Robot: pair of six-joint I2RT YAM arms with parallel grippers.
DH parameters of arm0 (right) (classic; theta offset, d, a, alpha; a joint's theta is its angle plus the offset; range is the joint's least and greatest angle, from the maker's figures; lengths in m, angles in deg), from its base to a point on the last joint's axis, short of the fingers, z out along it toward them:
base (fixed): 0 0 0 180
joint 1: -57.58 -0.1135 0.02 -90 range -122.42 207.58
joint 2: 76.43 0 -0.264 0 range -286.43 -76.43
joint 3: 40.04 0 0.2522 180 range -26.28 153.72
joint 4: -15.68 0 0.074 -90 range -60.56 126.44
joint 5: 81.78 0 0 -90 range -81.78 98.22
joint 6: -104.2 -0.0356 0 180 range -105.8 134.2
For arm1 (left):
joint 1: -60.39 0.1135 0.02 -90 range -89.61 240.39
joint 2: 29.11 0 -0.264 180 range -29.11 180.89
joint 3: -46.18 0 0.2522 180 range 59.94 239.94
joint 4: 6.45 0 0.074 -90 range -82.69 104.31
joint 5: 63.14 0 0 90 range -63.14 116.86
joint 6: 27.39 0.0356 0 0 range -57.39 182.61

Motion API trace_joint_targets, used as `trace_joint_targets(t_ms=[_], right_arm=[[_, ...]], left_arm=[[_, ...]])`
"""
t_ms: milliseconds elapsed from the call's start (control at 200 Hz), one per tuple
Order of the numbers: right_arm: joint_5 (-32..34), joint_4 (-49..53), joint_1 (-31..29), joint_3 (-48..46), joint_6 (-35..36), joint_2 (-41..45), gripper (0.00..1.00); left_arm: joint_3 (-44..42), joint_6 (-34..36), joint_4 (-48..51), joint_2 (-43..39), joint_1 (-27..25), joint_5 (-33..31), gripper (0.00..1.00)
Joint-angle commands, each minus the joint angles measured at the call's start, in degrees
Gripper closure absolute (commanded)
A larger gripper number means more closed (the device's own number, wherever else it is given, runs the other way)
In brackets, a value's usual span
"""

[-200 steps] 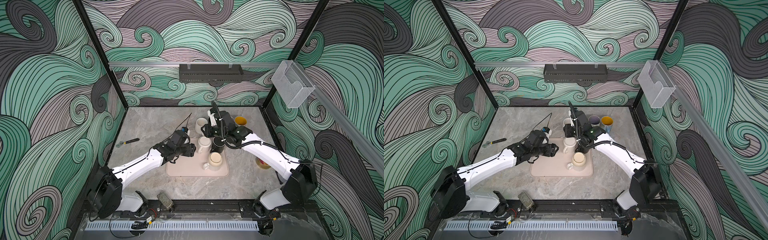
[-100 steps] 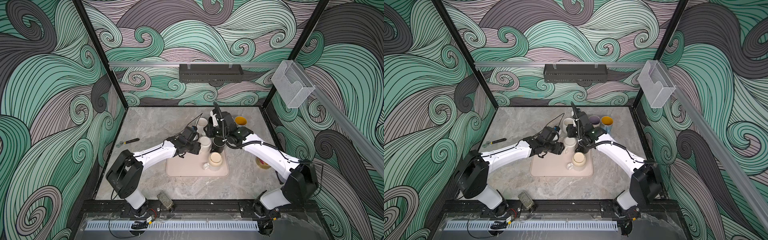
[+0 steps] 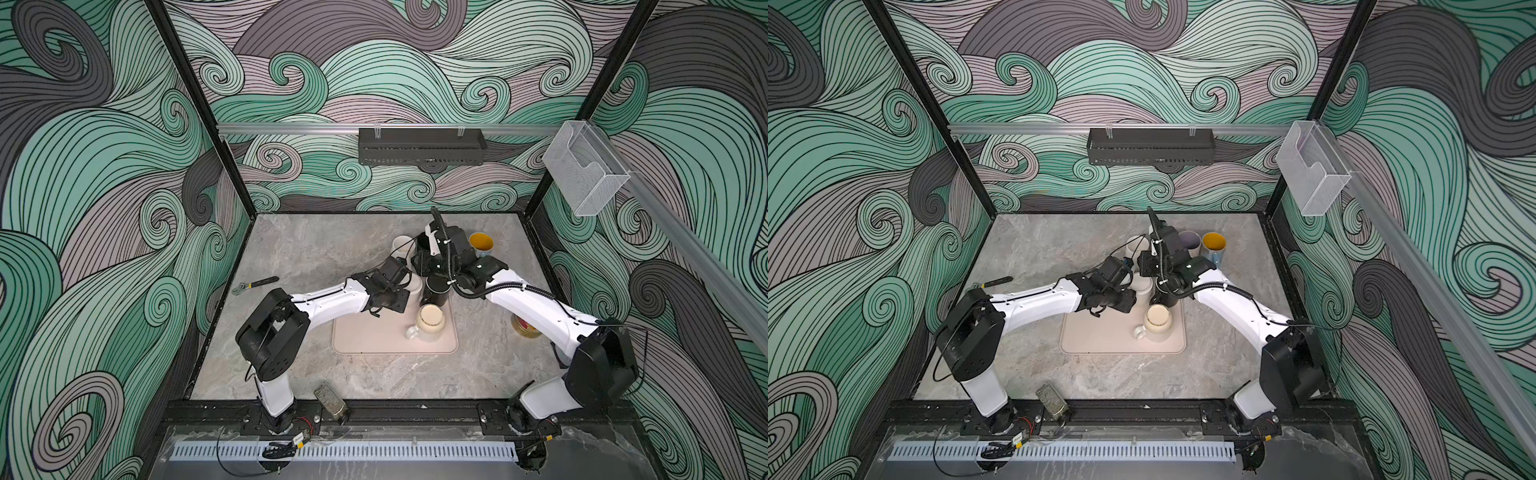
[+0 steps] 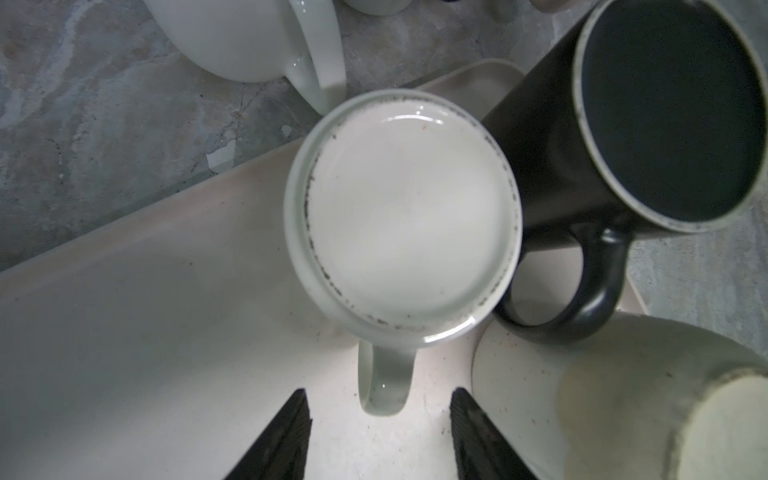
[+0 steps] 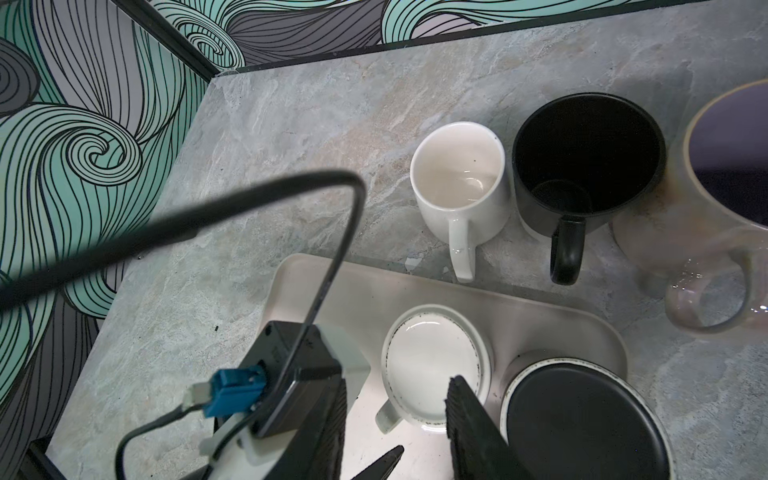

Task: Turn the mug right side up
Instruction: 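Lower the left gripper onto the upside-down red-lined white mug and grasp it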

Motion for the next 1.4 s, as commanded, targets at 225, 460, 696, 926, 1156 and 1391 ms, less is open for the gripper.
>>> trace_joint_targets(t_ms=[225,460,696,926,1156,1391], right_arm=[[-0.78,-1.06,0.99,-1.63,-1.05,1.71,0.59],[-1.30,-1.27,1.08,-1.86,-1.31,1.40,0.59],[-1.49,-1.11,1.18,-2.04,-1.14,0.96,0.59],[-1.54,-1.06,1.26,-2.21,-1.13,1.00,0.59],[-1.50,-1.27,1.22,-2.37,-1.11,0.92,0.59],[-1.74,-1.38,1.22,-2.38,-1.31,0.91,0.59]], left_arm=[[3.80,1.78,1.29,3.61,-0.51,-1.78,0.53],[4.62,2.15,1.27,4.98,-0.68,-1.86,0.58],[5.70,2.61,1.62,6.64,-0.73,-1.95,0.62],[5.74,2.21,1.35,7.37,-0.80,-2.13,0.68],[5.79,2.23,1.48,7.64,-0.77,-2.89,0.71],[5.86,2.56,1.85,7.92,-0.88,-3.75,0.78]])
